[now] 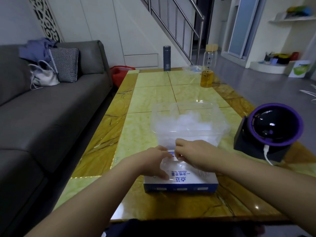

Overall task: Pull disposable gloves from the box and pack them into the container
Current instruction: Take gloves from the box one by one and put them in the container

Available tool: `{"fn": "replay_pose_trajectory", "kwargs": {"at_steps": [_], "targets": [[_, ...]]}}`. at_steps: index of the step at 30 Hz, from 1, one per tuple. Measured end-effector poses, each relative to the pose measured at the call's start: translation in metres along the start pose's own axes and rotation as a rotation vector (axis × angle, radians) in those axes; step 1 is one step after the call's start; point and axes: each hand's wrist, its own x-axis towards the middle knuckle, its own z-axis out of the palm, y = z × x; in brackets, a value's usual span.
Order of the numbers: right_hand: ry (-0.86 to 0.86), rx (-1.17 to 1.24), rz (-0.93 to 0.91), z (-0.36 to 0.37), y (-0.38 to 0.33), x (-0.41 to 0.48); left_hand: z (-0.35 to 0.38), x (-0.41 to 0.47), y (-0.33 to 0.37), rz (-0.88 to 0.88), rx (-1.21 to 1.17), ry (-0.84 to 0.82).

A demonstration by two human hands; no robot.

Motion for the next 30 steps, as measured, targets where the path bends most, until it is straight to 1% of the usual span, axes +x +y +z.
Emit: {"fn": "replay_pose_trajectory", "kwargs": {"at_steps": [4,5,7,9,11,12,14,16,18,21,23,26,28,30], "targets": [[-0.142,0.061,-0.090,0.014,0.003,0.002,0.000,-0.002,0.002,0.010,-0.008,-0.002],[-0.121,0.054,-0.112,0.017,0.002,0.004,-0.001,-0.002,0.002,0.014,-0.003,0.000],[-0.081,0.052,-0.095,0.017,0.001,0.012,-0.001,-0.001,0.001,0.021,-0.003,0.004],[-0.054,0.144,-0.015,0.014,-0.004,0.017,0.001,0.001,-0.001,0.021,-0.006,0.015],[-0.006,0.160,-0.056,0.016,-0.006,0.019,0.005,0.001,-0.003,0.027,-0.008,0.025],[0.022,0.184,-0.049,0.017,-0.005,0.019,0.006,0.001,-0.003,0.034,-0.015,0.032],[-0.017,0.238,0.015,0.014,-0.006,0.014,0.007,0.001,-0.005,0.043,-0.019,0.038],[-0.031,0.230,0.013,0.008,-0.005,0.008,0.006,0.002,-0.006,0.032,-0.018,0.034],[-0.033,0.179,-0.056,-0.002,-0.005,0.002,0.006,0.003,-0.007,0.019,-0.016,0.026],[-0.021,-0.022,-0.169,-0.020,-0.010,-0.005,0.006,0.003,-0.007,0.024,-0.027,0.026],[0.013,-0.148,-0.171,-0.031,-0.006,-0.003,0.006,0.003,-0.007,0.029,-0.013,0.026],[0.102,-0.176,-0.087,-0.050,0.003,-0.001,0.006,0.005,-0.007,0.021,0.018,0.028],[0.195,-0.118,-0.037,-0.065,0.008,-0.003,0.006,0.006,-0.007,0.015,0.003,0.027],[0.313,0.017,0.023,-0.078,0.013,-0.006,0.004,0.006,-0.006,-0.003,-0.004,0.027]]}}
